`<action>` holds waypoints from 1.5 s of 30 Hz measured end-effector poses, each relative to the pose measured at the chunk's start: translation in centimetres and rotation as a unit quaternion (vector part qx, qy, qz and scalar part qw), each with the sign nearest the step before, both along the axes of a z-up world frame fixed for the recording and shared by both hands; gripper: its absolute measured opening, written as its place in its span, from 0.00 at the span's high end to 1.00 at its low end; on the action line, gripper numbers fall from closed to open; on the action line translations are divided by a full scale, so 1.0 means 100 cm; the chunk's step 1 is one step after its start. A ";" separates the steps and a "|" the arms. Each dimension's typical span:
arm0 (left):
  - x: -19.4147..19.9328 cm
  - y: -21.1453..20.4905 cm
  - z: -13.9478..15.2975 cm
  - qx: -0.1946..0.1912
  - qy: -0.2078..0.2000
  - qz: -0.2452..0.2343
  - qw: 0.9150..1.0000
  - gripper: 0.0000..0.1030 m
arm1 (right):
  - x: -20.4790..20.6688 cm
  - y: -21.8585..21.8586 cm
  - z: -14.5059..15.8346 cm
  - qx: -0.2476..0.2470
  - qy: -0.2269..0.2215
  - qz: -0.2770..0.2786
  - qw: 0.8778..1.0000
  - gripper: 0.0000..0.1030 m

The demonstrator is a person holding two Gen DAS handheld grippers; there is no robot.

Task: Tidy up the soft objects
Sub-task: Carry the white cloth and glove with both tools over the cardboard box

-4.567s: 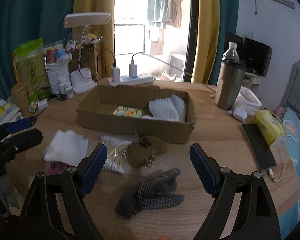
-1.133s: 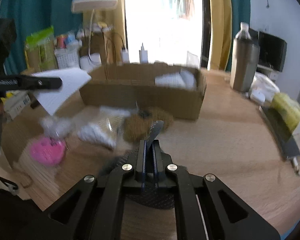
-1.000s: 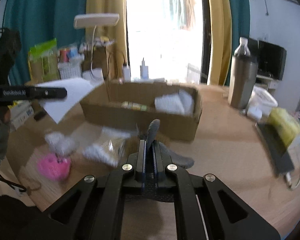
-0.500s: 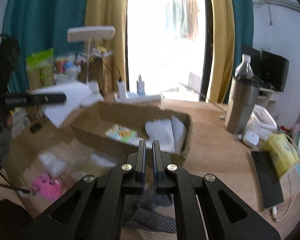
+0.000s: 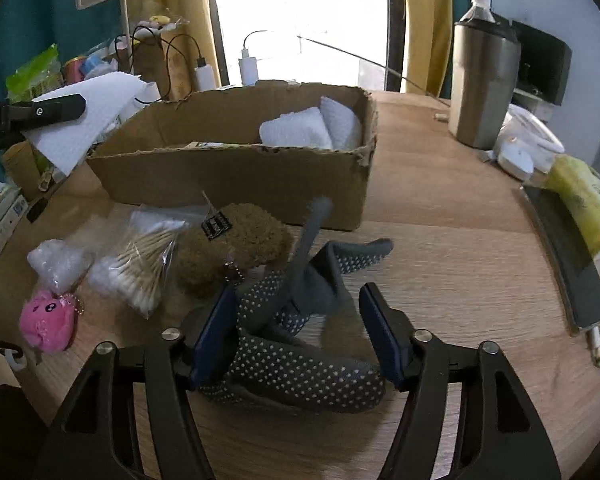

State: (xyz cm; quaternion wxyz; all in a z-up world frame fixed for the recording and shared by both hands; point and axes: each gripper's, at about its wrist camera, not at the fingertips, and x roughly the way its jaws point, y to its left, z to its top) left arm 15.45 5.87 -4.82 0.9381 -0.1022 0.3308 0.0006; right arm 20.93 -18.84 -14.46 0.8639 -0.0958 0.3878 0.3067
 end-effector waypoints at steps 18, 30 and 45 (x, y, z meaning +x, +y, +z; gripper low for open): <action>0.021 0.008 0.004 -0.009 -0.024 0.007 1.000 0.80 | 0.010 -0.007 0.071 0.096 -0.057 0.039 0.993 0.73; 0.049 0.020 -0.020 -0.024 0.002 0.005 1.000 0.80 | 0.050 0.014 0.105 0.125 -0.116 0.046 0.984 0.73; 0.082 0.026 -0.062 -0.022 0.058 0.002 0.998 0.79 | 0.094 0.045 0.056 0.098 -0.059 0.063 0.991 0.73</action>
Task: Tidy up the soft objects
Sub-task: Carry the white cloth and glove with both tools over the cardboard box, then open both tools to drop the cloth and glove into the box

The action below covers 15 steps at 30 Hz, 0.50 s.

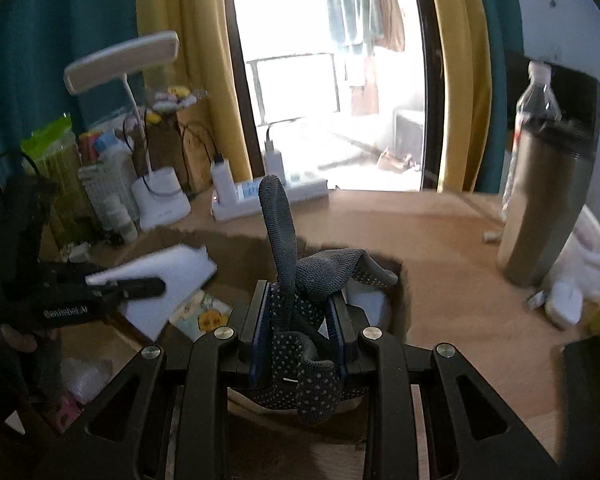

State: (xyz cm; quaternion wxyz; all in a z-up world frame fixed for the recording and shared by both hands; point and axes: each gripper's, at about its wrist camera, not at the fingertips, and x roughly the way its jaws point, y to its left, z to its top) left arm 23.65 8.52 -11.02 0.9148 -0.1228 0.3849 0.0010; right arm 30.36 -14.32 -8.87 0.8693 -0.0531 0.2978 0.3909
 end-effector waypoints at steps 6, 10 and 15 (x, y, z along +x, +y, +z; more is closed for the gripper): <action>0.004 -0.007 -0.002 0.023 0.008 -0.009 1.000 0.79 | 0.004 0.007 -0.023 -0.021 0.036 0.006 0.999 0.71; 0.006 -0.011 -0.003 0.038 0.013 -0.010 0.999 0.76 | 0.004 0.008 -0.025 -0.021 0.034 0.006 0.999 0.69; 0.007 -0.012 -0.002 0.037 0.018 -0.010 0.999 0.70 | 0.004 0.010 -0.023 -0.022 0.039 0.006 0.999 0.65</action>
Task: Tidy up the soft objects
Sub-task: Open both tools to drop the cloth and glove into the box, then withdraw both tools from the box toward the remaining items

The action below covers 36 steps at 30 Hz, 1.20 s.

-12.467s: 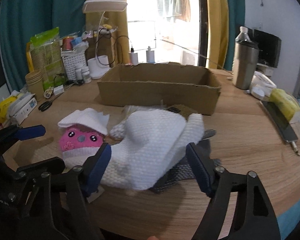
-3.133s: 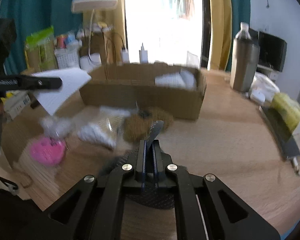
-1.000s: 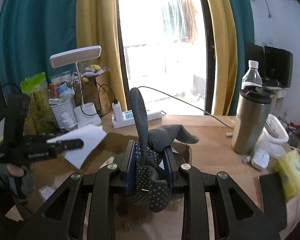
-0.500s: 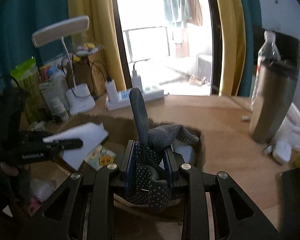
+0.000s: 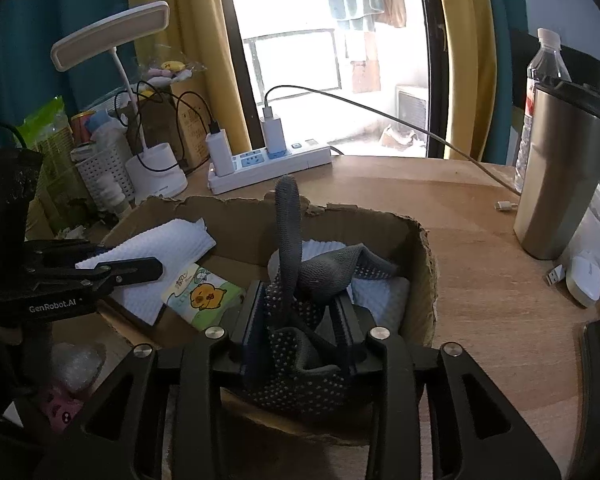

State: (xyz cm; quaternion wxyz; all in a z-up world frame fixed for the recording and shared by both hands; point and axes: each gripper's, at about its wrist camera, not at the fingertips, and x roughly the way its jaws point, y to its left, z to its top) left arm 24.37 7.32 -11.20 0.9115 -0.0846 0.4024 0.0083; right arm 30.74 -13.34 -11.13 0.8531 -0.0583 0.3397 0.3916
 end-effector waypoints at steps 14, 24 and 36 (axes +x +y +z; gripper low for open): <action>-0.024 -0.002 0.033 0.000 -0.044 0.005 0.999 0.41 | -0.022 -0.012 0.025 0.010 -0.024 -0.016 1.000 0.45; -0.056 -0.001 0.054 -0.004 -0.076 0.011 0.997 0.40 | -0.048 -0.017 0.045 0.011 -0.046 -0.018 0.999 0.43; -0.088 -0.001 0.066 -0.017 -0.098 0.013 0.995 0.38 | -0.080 -0.020 0.063 0.013 -0.068 -0.020 0.997 0.37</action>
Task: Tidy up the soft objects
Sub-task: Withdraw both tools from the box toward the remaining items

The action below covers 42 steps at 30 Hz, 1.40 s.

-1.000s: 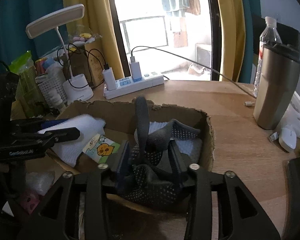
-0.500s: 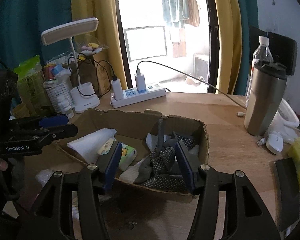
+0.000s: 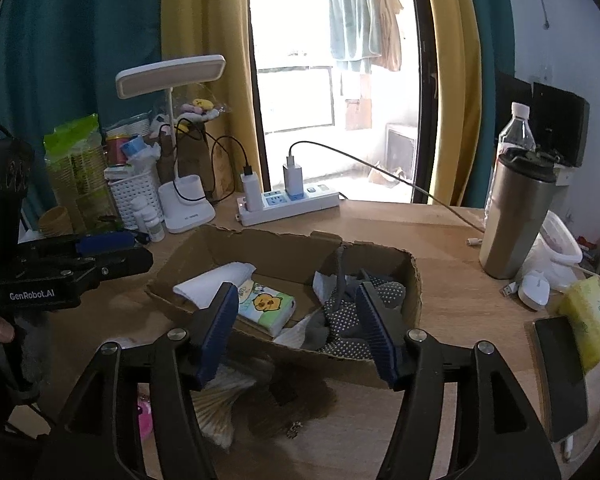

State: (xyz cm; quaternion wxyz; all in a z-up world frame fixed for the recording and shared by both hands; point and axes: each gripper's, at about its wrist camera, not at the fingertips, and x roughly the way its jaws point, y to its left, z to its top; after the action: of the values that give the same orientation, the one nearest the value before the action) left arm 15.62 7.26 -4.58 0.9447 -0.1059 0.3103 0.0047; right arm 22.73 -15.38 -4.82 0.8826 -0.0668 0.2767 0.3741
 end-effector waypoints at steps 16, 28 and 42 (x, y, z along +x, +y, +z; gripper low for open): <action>-0.035 -0.005 -0.003 -0.010 0.000 0.002 1.000 0.27 | -0.032 0.001 0.010 -0.005 -0.016 0.009 1.000 0.28; -0.055 -0.007 -0.014 -0.022 0.007 0.003 1.000 0.27 | -0.053 0.003 0.006 -0.016 -0.013 0.012 1.000 0.28; -0.057 -0.001 -0.047 -0.035 0.061 0.027 0.997 0.26 | -0.059 0.003 -0.009 -0.026 0.008 0.011 1.000 0.28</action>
State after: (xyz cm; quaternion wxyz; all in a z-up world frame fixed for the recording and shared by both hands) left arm 9.92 7.20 -9.29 0.9192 -0.1472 0.3644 0.0260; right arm 16.80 -15.07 -5.69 0.8742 -0.0902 0.2924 0.3771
